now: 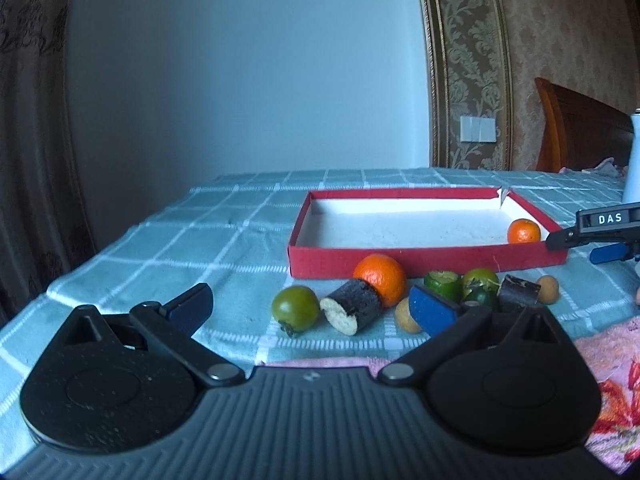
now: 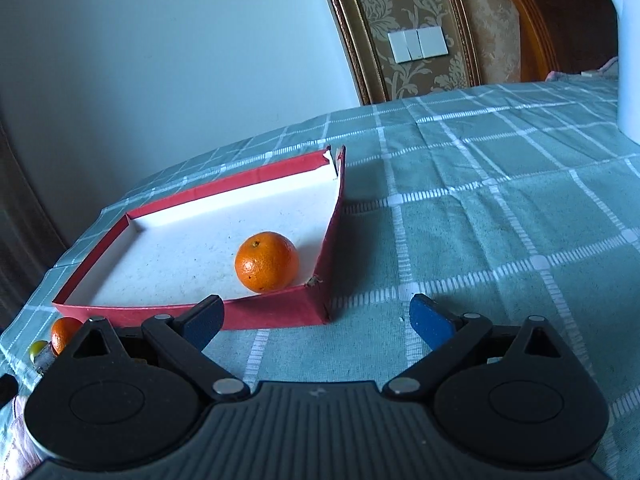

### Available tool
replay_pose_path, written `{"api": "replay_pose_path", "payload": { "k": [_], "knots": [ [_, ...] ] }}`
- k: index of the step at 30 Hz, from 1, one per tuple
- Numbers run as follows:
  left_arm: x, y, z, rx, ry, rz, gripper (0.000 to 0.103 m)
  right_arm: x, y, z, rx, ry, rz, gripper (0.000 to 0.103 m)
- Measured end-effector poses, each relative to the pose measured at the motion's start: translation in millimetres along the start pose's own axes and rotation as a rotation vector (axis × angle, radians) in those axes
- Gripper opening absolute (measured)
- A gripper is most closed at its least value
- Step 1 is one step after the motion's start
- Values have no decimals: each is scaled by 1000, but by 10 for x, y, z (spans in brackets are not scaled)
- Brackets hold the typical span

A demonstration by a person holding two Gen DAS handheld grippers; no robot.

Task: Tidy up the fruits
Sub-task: 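Move the open left tool toward the green tomato, then close the left tool around the green tomato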

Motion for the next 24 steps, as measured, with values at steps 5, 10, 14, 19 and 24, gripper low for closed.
{"api": "replay_pose_path", "payload": {
  "k": [5, 10, 14, 19, 24],
  "knots": [
    [-140, -57, -104, 9, 46, -29, 93, 7, 5, -2, 0, -2, 0, 100],
    [-367, -91, -335, 69, 47, -105, 78, 0, 0, 1, -3, -2, -2, 100],
    [-402, -84, -474, 57, 46, -114, 70, -1, 0, 0, -2, -2, -2, 100],
    [-494, -17, -503, 6, 92, -161, 56, -1, -1, 0, -3, -3, -2, 100],
    [-576, 3, -355, -62, 138, -184, 56, 0, -2, 1, -4, -3, -2, 100]
  ]
}}
Point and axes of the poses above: each gripper's, at about its wrist camera, not at the fingertips, and x roughly against the way its jaws point, z to its right, y to its underside, the point moved 4 cm from there along -x, roughly the way its jaws point, and after that the axes turned 3 degrees about -z, right-handed, at the moved point
